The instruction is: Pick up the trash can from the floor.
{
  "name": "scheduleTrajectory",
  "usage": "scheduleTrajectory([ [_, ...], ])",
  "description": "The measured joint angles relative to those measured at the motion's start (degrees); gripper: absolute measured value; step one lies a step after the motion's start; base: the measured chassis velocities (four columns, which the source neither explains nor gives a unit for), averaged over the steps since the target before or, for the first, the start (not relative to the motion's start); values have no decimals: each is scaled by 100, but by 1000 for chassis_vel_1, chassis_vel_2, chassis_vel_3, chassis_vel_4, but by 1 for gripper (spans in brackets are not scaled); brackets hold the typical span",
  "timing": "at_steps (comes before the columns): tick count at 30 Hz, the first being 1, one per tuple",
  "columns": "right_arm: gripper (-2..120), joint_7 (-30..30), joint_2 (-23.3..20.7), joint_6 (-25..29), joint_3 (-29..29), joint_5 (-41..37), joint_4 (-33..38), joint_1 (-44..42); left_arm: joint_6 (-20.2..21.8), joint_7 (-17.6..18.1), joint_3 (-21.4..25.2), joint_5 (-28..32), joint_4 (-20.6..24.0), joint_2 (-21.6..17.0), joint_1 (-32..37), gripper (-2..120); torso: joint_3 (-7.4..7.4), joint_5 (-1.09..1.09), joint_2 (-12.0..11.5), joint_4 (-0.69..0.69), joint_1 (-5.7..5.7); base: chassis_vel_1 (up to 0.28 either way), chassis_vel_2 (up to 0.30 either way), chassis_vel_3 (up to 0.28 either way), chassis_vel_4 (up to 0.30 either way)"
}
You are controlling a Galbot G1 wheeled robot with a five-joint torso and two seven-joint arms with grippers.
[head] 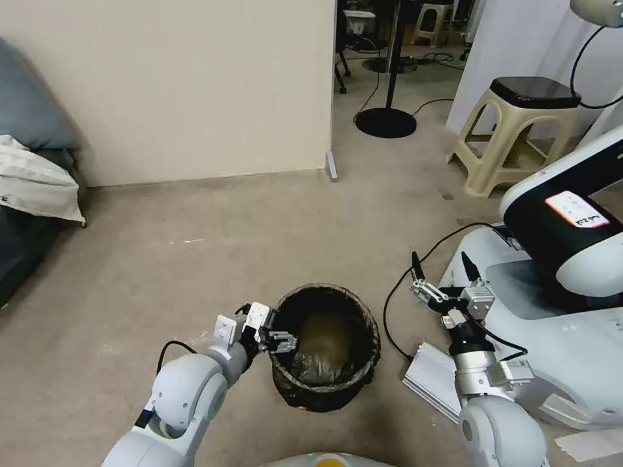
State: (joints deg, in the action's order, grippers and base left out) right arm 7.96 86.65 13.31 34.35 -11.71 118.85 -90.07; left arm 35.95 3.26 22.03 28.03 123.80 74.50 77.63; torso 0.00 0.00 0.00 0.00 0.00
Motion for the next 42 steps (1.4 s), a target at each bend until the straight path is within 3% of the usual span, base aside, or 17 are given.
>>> scheduleTrajectory([
  [5, 100, -5, 18, -4, 10, 8, -14, 1, 287, -236, -202, -320, -172, -151, 99, 100, 0, 0, 0, 0, 0, 0, 0, 0, 0],
  [10, 100, -6, 46, 0, 9, 20, -20, -4, 569, -686, -225, -820, -227, -231, 225, 100, 0, 0, 0, 0, 0, 0, 0, 0, 0],
  [11, 100, -6, 55, 11, 8, 25, -20, -9, 601, -945, -183, -1074, -242, -261, 269, 99, 0, 0, 0, 0, 0, 0, 0, 0, 0],
  [13, 100, -6, 65, 18, 5, 29, -20, -20, 770, -1135, -204, -1321, -344, -359, 272, 99, 0, 1, 0, -1, 0, 0, 0, 0, 0],
  [23, 100, -6, 72, 53, 3, 33, -17, -41, 639, -1140, -215, -1631, -615, -312, 254, 97, 0, 0, 0, 0, 0, 0, 0, 0, 0],
  [28, 100, -6, 70, 74, 5, 33, -50, -22, 636, -837, -308, -1524, -683, -291, 193, 91, 0, 0, 0, 0, 0, 0, 0, 0, 0],
  [31, 100, -6, 58, 87, 11, 33, -65, -16, 639, -660, -390, -1381, -726, -280, 149, 82, 0, 0, 0, 0, 0, 0, 0, 0, 0],
  [42, 100, -3, 56, 123, 9, 30, -110, -3, 630, -603, -434, -1339, -877, -253, 155, 45, 0, 0, 0, 0, 0, 0, 0, 0, 0],
])
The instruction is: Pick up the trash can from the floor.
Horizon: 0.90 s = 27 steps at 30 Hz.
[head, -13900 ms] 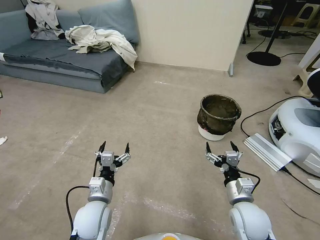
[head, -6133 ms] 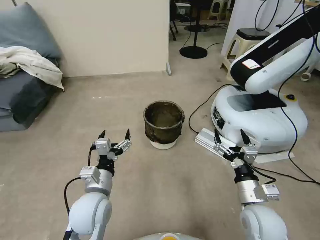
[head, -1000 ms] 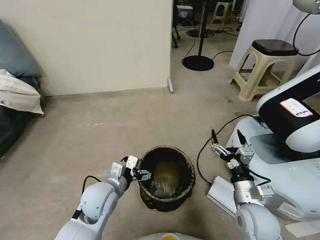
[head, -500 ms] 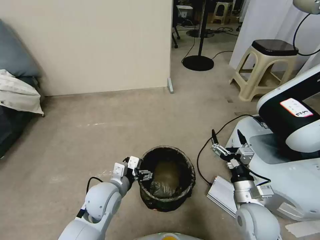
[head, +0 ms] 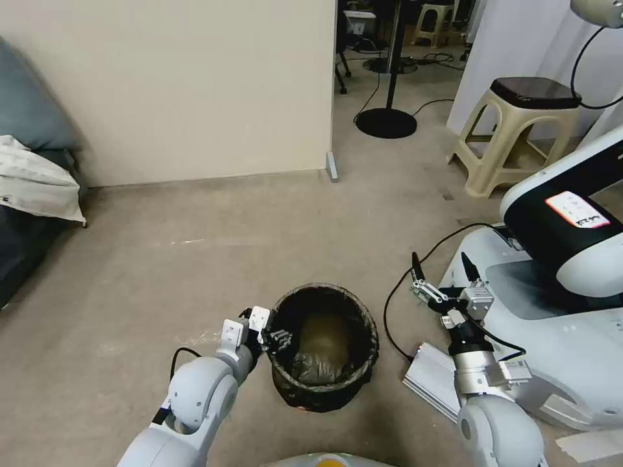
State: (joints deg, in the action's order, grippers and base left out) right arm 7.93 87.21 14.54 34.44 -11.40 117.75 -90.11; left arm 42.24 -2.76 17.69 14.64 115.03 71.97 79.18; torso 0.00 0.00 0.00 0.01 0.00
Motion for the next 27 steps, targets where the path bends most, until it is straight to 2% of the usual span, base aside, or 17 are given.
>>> scheduleTrajectory([
  [7, 100, 0, -1, 17, -3, -2, -36, 19, -25, 36, -1, -22, -196, 31, -29, 18, 1, -3, 1, -1, -1, 0, 0, 0, 0],
  [8, 100, 0, -1, 17, -3, -2, -36, 19, -25, 36, -1, -22, -196, 31, -29, 18, 1, -3, 1, -1, -1, 0, 0, 0, 0],
  [11, 100, 1, 2, 40, -3, -3, -63, 21, -29, 75, 1, -38, -280, 43, -46, 8, 1, -2, 1, -1, -1, 0, 0, 0, 0],
  [17, 100, 3, 2, 47, -2, -4, -67, 23, -30, 83, 2, -22, -298, 53, -35, 7, 1, 0, 1, 0, 0, 0, 0, 0, 0],
  [27, 100, 9, -15, 67, -4, -3, -74, 14, 5, 366, 164, 274, -187, 174, -23, 6, -1, 4, 0, 1, 0, 0, 0, 0, 0],
])
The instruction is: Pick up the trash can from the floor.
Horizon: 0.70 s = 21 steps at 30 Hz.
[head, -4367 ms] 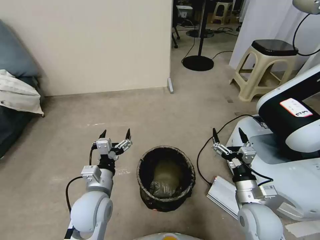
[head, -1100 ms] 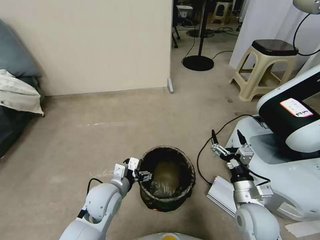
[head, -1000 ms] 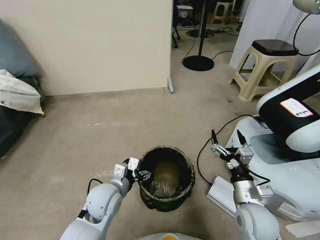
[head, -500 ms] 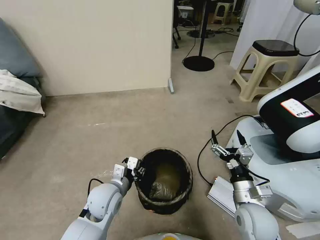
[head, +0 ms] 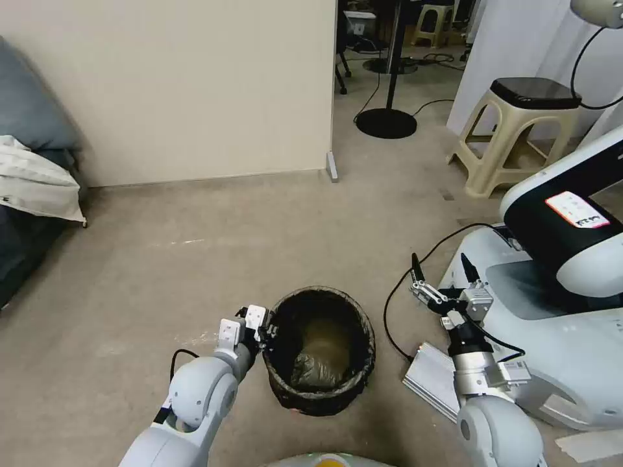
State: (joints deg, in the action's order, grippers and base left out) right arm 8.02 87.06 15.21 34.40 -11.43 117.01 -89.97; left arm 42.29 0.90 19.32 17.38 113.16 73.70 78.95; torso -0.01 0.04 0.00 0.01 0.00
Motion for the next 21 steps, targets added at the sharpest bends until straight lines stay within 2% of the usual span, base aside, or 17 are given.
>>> scheduleTrajectory([
  [11, 100, 6, -28, 1, -7, 10, 4, -6, 12, 249, 349, 665, 518, 104, -29, 3, 0, -4, 0, -2, 0, 0, 0, 0, 0],
  [21, 100, 5, -49, -2, -7, 13, 38, -24, 1, 327, 500, 962, 896, 121, -18, 3, 1, -5, 0, -1, 0, 0, 0, 0, 0],
])
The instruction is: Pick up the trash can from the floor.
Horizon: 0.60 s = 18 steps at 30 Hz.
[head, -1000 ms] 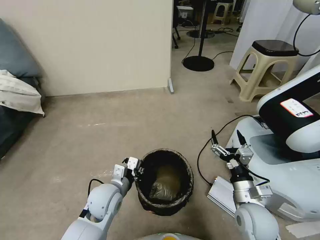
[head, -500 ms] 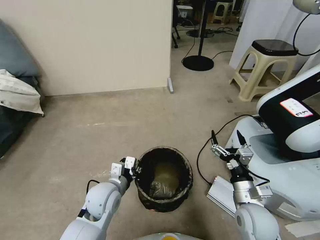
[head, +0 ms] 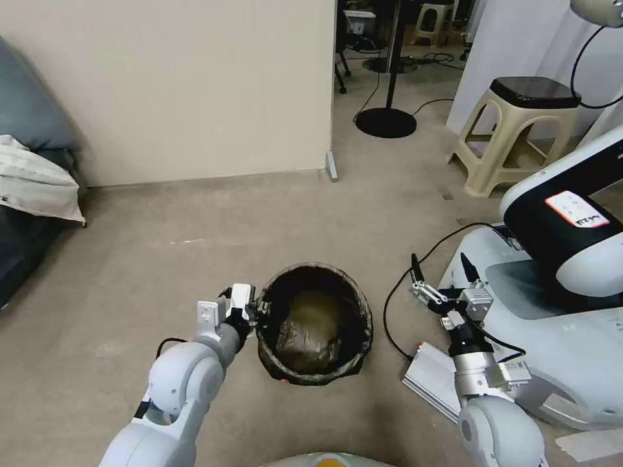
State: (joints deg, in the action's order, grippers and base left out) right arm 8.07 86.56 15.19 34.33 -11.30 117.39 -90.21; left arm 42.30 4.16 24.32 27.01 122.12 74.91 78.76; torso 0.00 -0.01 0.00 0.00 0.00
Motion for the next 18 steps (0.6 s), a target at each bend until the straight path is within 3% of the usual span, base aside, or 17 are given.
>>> scheduleTrajectory([
  [8, 100, 0, -1, -2, 2, 3, 4, -4, -6, 7, 18, 29, 25, -3, 8, 3, 0, 1, 0, 1, 0, 0, 0, 0, 0],
  [11, 100, -1, -3, -2, 7, 4, 22, -24, -15, 62, 175, 322, 462, -17, 67, 3, 1, -4, 0, -1, 0, 0, 0, 0, 0],
  [13, 100, -1, -3, -2, 9, 4, 23, -26, -15, 69, 192, 367, 505, -20, 87, 3, 1, 4, 0, 0, 0, 0, 0, 0, 0],
  [18, 100, -1, -2, -2, 11, 3, 23, -26, -14, 82, 232, 412, 578, -35, 94, 2, 1, 1, 0, 0, 0, 0, 0, 0, 0],
])
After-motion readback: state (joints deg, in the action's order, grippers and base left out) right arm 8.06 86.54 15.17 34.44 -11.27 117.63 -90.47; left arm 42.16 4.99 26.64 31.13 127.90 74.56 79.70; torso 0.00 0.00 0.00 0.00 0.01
